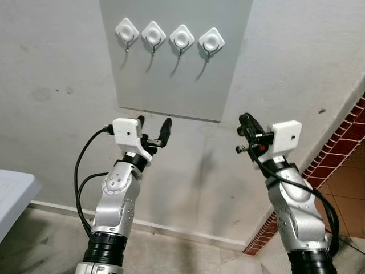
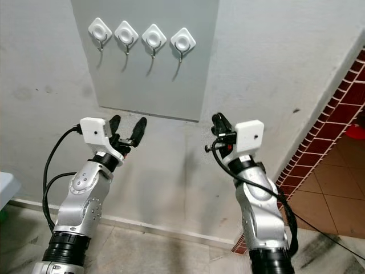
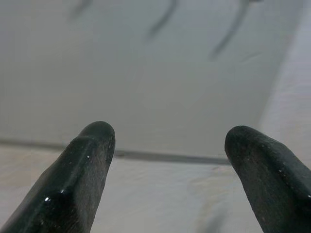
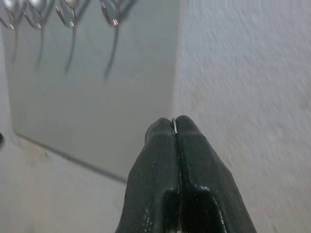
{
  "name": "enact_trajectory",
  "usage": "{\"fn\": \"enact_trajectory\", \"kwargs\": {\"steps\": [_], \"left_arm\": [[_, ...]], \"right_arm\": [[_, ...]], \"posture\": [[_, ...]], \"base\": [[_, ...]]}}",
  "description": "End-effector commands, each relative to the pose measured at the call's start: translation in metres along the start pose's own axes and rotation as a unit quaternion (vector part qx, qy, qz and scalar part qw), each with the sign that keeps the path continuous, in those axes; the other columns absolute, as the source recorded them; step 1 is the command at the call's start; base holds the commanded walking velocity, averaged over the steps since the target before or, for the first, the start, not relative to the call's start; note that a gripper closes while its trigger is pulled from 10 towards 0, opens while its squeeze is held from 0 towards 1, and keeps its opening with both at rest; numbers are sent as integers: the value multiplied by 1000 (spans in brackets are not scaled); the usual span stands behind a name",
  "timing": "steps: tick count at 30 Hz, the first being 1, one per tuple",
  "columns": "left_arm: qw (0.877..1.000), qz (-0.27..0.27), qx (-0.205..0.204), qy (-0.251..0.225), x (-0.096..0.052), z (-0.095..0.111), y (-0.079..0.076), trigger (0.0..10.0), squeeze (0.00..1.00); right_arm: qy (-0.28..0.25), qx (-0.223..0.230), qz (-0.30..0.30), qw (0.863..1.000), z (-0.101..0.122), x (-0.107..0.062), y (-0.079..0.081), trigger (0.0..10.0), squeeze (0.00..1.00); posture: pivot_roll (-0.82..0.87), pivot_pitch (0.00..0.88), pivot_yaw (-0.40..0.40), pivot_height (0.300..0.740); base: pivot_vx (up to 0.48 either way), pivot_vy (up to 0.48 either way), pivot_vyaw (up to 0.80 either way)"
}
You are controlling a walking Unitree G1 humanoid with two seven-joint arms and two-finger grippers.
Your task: Hang keys on a hook
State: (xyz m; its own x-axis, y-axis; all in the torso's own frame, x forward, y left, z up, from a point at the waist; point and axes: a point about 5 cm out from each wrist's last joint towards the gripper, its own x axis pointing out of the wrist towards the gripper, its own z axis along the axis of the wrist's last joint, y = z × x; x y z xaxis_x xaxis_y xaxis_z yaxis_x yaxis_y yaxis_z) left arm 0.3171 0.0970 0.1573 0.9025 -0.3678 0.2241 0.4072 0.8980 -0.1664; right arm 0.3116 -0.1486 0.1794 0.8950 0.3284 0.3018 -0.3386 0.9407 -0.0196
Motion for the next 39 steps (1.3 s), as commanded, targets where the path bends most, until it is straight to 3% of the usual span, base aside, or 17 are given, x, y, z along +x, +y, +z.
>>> {"fn": "enact_trajectory", "kwargs": {"steps": [1,18,27,39], "left_arm": [[1000,-17,11,-5,3,7,-3,10000,0],[999,-48,15,-17,7,20,-14,10000,0],[999,-48,15,-16,8,20,-15,10000,0],[999,-48,11,-14,8,19,-18,10000,0]], "right_arm": [[-13,2,10,1000,5,8,-1,10000,0],[-48,18,74,996,15,47,14,10000,0],[-90,59,95,990,30,69,23,10000,0],[-141,99,105,979,47,81,24,10000,0]], "posture": [[-34,0,-17,740],[-28,0,-22,740],[-23,0,-24,740],[-14,0,-29,740]], "base": [[0,0,0],[0,0,0],[0,0,0],[0,0,0]]}}
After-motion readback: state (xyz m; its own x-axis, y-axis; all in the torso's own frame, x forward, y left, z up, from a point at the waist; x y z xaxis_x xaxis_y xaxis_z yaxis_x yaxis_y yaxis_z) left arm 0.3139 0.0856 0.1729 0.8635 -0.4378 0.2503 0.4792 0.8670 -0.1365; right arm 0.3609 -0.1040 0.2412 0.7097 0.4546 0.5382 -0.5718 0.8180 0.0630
